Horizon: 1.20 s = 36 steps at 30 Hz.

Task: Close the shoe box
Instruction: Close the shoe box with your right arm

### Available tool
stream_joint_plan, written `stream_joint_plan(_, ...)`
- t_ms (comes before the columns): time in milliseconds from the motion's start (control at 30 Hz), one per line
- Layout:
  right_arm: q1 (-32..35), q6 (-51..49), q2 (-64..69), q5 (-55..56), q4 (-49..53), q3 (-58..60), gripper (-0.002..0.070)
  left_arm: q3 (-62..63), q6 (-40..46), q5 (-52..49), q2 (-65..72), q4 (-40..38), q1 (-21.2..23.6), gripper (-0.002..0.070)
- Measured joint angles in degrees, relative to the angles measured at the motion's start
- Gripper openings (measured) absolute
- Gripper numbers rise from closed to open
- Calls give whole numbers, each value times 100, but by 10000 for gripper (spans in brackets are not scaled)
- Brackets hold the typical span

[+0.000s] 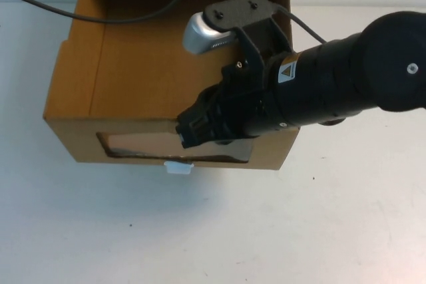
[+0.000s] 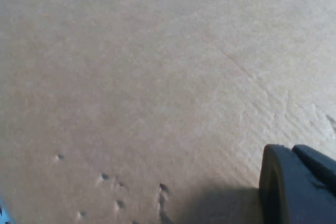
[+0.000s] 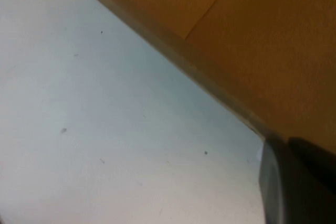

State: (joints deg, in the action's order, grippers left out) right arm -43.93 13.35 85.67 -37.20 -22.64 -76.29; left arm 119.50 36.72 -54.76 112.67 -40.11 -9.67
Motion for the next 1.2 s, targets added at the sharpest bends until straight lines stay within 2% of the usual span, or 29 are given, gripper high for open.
stream_joint_plan(200, 82, 0, 69, -481, -47, -335, -11, 0, 0, 0, 0, -9, 0, -4)
stream_joint_plan(433, 85, 75, 80, -1717, -239, -559, -11, 0, 0, -22, 0, -26, 0, -4)
stream_joint_plan(700, 85, -294, 376, -1474, 415, -548, -11, 0, 0, -22, 0, -35, 0, -4)
stream_joint_plan(1200, 367, -328, 486, -728, 406, -693, -13, 0, 0, -22, 0, -35, 0, -4)
